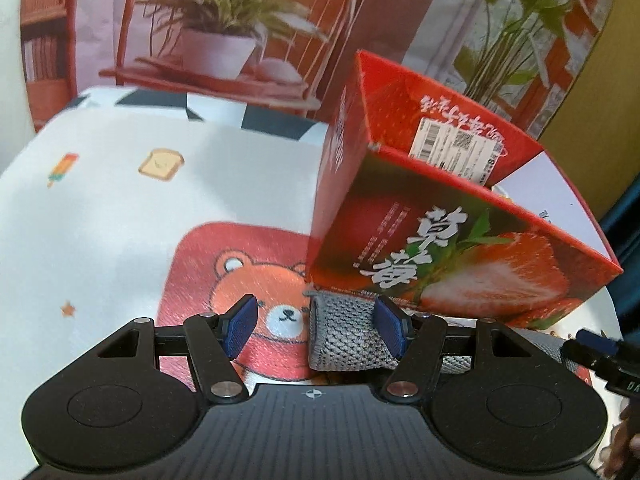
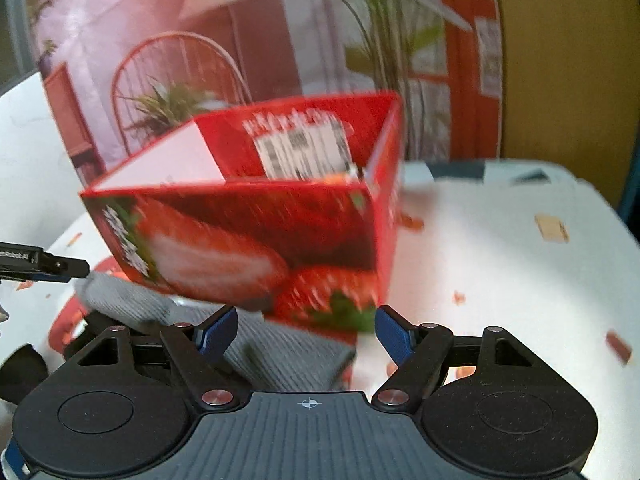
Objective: Organize soft objects
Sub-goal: 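Move both grippers down to the grey knit towel in front of the box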
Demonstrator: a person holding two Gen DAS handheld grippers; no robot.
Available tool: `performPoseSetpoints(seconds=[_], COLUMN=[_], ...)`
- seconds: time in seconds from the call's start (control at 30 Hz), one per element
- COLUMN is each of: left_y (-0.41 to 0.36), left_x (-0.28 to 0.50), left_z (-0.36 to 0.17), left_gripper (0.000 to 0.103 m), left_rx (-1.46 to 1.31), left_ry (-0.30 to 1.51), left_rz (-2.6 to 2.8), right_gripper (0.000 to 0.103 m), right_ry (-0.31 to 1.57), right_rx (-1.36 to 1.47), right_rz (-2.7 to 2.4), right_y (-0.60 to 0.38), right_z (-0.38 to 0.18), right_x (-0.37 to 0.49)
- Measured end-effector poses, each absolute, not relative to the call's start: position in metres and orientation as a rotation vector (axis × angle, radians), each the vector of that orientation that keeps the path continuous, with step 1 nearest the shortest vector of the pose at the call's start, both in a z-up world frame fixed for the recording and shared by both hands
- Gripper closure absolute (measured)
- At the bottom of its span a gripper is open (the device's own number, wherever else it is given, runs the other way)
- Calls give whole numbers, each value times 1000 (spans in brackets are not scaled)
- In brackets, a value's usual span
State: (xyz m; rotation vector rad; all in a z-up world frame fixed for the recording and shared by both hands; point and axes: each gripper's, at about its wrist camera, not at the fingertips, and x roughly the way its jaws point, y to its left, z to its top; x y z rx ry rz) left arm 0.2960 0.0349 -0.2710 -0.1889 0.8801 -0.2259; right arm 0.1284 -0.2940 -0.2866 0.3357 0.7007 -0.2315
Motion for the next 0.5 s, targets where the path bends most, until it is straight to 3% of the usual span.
performPoseSetpoints(seconds=[0.5], left_y=[30], left_x=[293], left_z=[-297], left_gripper=[37], left_rx=[-164], left_ry=[920], left_rz=[-214], right_gripper=[35], right_ry=[748], right_rx=[383], right_rz=[-247], right_y=[-289], right_z=[-321], right_x=[133])
